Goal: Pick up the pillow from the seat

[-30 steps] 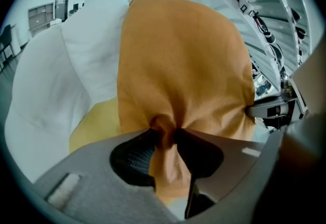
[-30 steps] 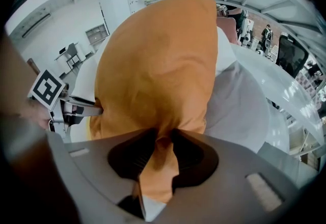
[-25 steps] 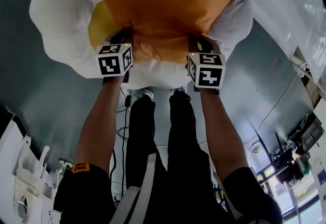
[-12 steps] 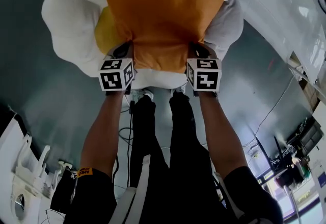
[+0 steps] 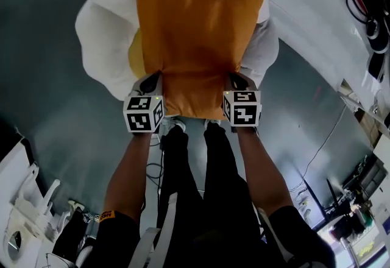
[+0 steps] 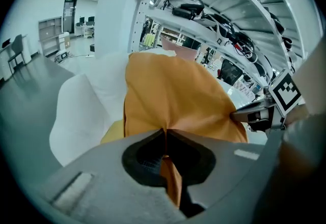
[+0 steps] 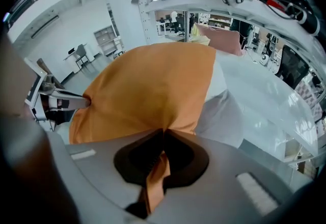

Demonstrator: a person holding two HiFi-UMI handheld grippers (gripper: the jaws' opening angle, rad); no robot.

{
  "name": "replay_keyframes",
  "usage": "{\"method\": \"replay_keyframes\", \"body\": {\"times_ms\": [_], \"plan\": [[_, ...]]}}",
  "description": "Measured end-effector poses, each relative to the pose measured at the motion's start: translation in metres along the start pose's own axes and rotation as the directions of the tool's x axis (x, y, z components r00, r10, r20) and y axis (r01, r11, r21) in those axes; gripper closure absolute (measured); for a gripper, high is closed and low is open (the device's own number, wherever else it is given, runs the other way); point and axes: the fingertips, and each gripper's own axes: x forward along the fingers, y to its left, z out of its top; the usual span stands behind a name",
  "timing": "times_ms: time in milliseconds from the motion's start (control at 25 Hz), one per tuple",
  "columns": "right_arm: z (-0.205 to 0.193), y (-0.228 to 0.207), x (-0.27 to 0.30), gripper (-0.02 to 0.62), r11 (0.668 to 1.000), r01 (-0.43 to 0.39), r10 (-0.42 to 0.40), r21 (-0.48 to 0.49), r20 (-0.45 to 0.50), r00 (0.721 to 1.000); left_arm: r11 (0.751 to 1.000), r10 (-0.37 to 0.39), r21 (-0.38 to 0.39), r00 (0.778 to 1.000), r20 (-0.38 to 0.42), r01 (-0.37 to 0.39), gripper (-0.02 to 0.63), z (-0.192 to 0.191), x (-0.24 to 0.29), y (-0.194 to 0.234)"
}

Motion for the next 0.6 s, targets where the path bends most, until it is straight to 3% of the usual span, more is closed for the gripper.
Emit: {"method": "replay_keyframes", "body": {"times_ms": [600], "plan": [[0.01,0.062,-0.119,0.584,0.995,-0.062,0.067,-0.084,0.05,0.997,0.998,0.068,-0.023,0.996,0.065,-0.066,0.603,0.015,-0.143,-0.02]]}}
